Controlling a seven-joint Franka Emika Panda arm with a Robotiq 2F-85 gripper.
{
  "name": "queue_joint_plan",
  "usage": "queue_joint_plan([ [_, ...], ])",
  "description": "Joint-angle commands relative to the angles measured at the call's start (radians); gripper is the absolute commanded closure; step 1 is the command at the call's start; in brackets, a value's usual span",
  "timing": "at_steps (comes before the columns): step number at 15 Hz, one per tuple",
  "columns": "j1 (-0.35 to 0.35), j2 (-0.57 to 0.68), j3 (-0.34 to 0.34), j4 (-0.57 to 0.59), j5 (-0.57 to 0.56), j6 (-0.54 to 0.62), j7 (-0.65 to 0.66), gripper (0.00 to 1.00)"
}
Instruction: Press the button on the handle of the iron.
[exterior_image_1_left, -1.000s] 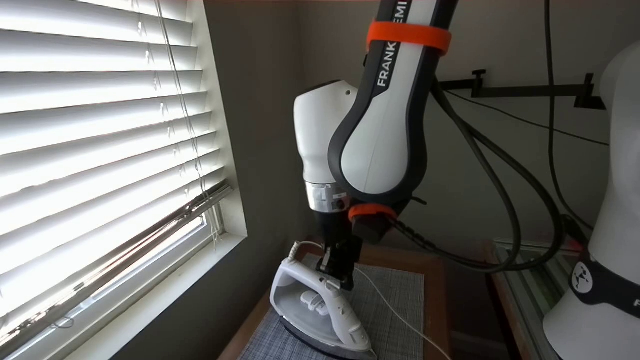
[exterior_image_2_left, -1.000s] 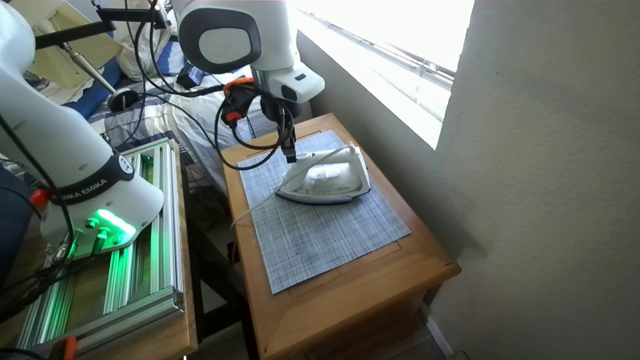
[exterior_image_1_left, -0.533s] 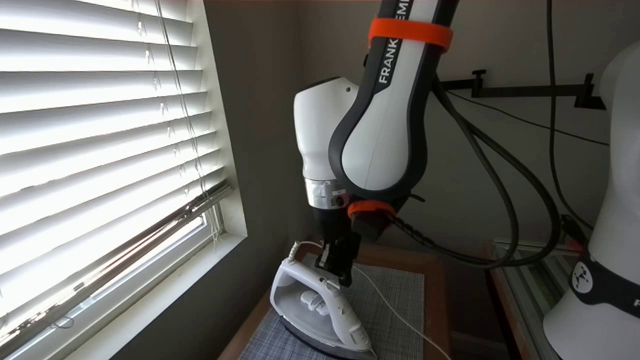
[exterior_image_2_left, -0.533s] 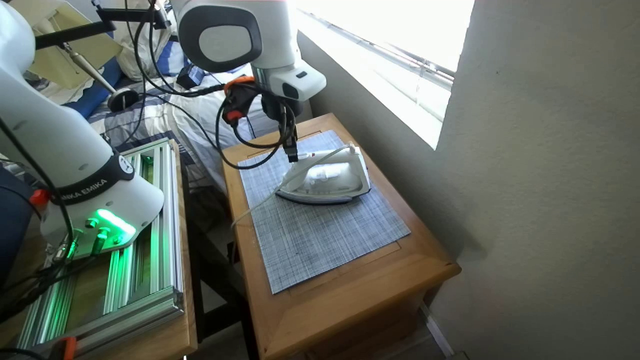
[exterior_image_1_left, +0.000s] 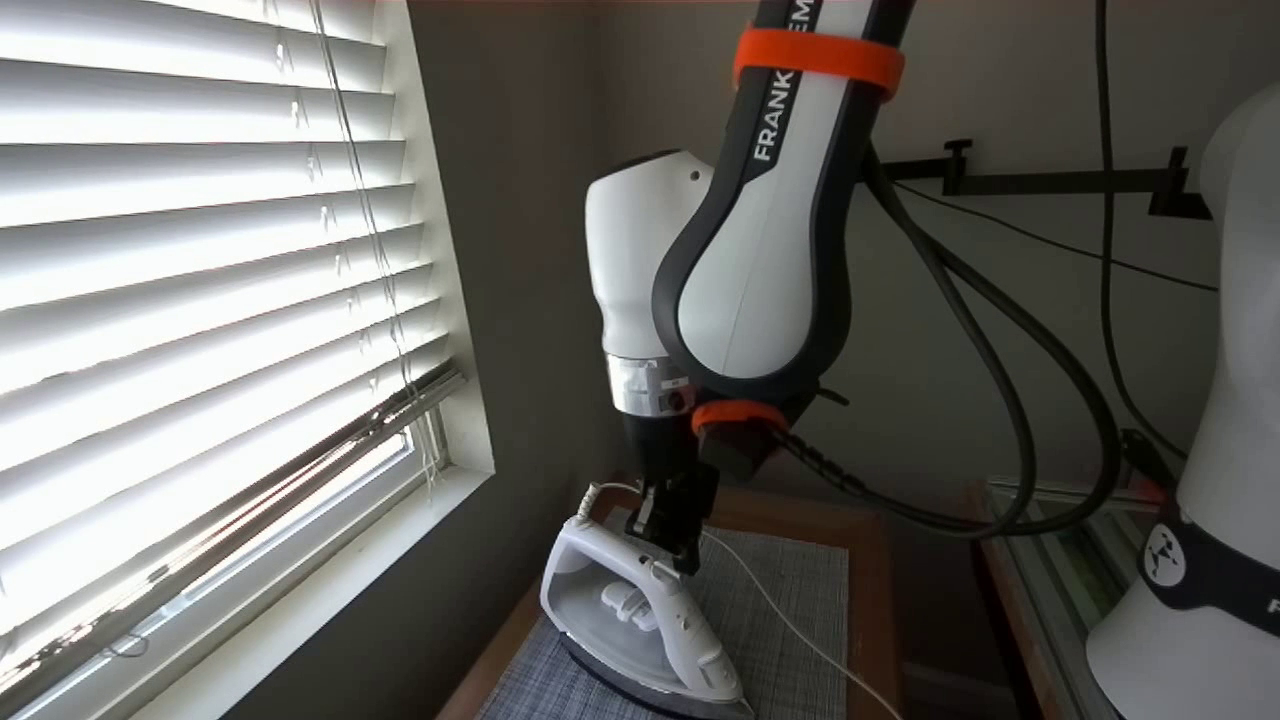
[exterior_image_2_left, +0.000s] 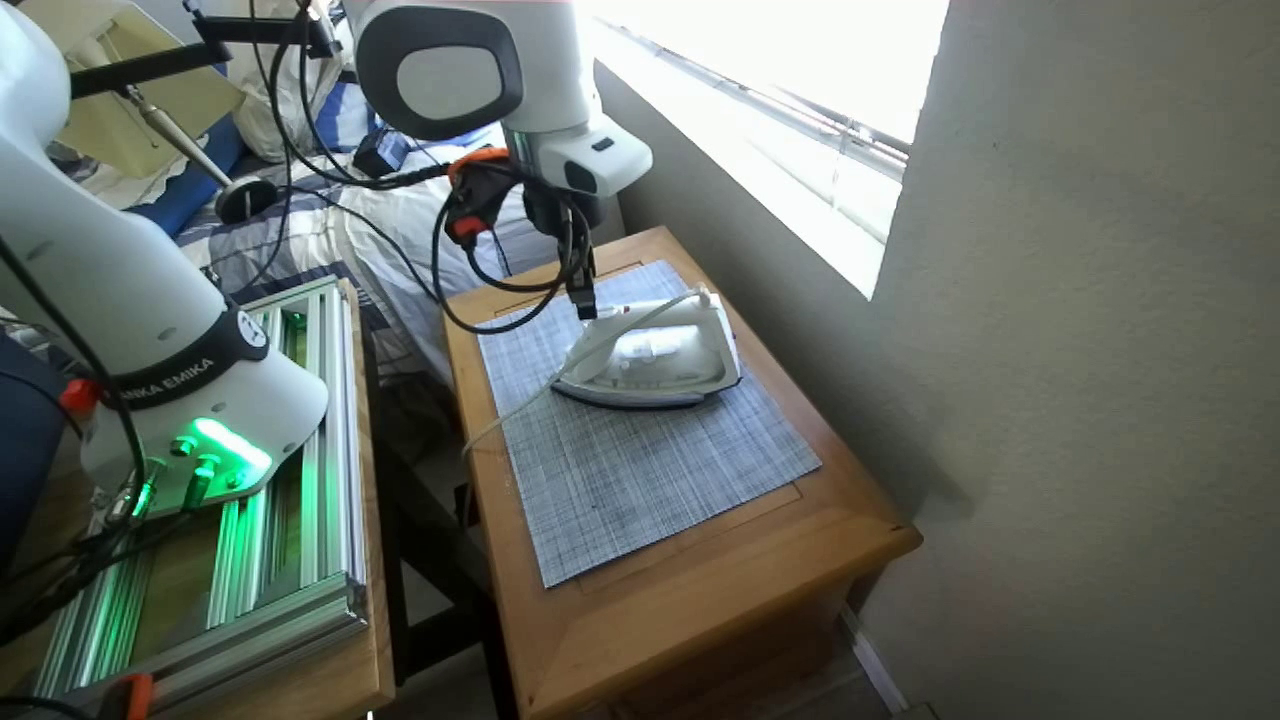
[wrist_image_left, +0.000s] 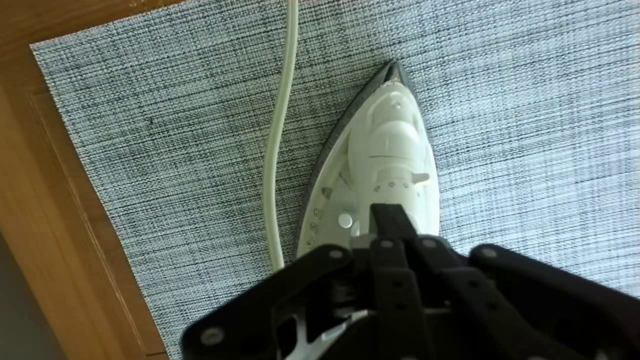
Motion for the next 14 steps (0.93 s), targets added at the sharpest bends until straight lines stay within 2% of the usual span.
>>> queue_joint_plan([
  [1,-0.01,0.01,0.01,0.001,0.04,0.003,-0.038,1.0],
  [7,-0.02,0.021,0.035,0.001,0.124,0.014,-0.095,1.0],
  [14,-0.021,0.037,0.03,0.001,0.13,0.022,-0.102,1.0],
])
